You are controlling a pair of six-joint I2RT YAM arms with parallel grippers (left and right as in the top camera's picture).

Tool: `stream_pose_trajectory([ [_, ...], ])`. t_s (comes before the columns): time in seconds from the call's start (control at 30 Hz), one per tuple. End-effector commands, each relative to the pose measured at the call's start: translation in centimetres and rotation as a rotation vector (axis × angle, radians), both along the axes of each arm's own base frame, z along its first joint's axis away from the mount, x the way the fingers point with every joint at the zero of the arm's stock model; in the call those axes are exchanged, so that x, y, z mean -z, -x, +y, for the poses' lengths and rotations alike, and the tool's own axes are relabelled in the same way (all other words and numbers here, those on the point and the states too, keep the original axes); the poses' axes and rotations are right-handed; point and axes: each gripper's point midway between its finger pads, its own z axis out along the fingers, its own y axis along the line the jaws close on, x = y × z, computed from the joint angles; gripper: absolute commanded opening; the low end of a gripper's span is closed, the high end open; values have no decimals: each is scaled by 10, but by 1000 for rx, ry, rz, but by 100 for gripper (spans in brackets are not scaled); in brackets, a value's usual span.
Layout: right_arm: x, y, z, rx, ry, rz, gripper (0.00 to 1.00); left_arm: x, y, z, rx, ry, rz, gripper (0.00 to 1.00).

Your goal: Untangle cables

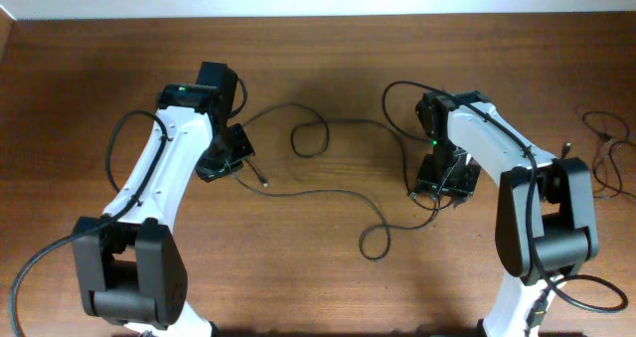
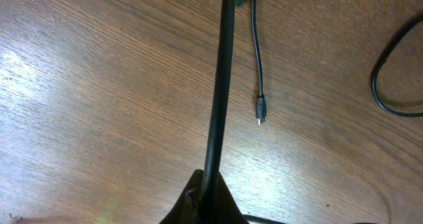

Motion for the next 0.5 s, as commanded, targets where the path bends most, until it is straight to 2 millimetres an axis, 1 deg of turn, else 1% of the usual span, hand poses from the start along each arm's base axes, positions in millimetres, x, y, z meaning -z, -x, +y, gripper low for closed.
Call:
stream_pose_trajectory([
  [0.0, -2, -13, -10, -70, 36, -40, 47, 1, -3, 1, -8, -13, -2, 2],
  [0.13, 5, -13, -10, -67, 33, -49, 47, 1, -2, 1, -8, -13, -1, 3],
  [0.2, 13, -6, -10, -68, 32, -34, 45, 1, -2, 1, -8, -13, -1, 2],
  [0.27, 23, 3, -10, -65, 24, -20, 43, 1, -3, 1, -8, -13, -2, 3],
  [0.33, 41, 11, -9, -61, 11, -26, 42, 1, -3, 1, -9, -13, -2, 3],
  [0.37, 46, 15, -10, -65, 12, -23, 16, 1, -3, 1, -8, -13, -2, 3],
  [0.4, 45, 15, -11, -76, 12, -19, 4, 1, -2, 1, -8, -13, -1, 3],
  [0.43, 40, 10, -10, -101, -1, -24, 4, 1, -2, 1, -8, -13, -1, 3],
  [0.47, 26, 5, -9, -122, -8, -12, 4, 1, -2, 1, -8, -13, -1, 3],
])
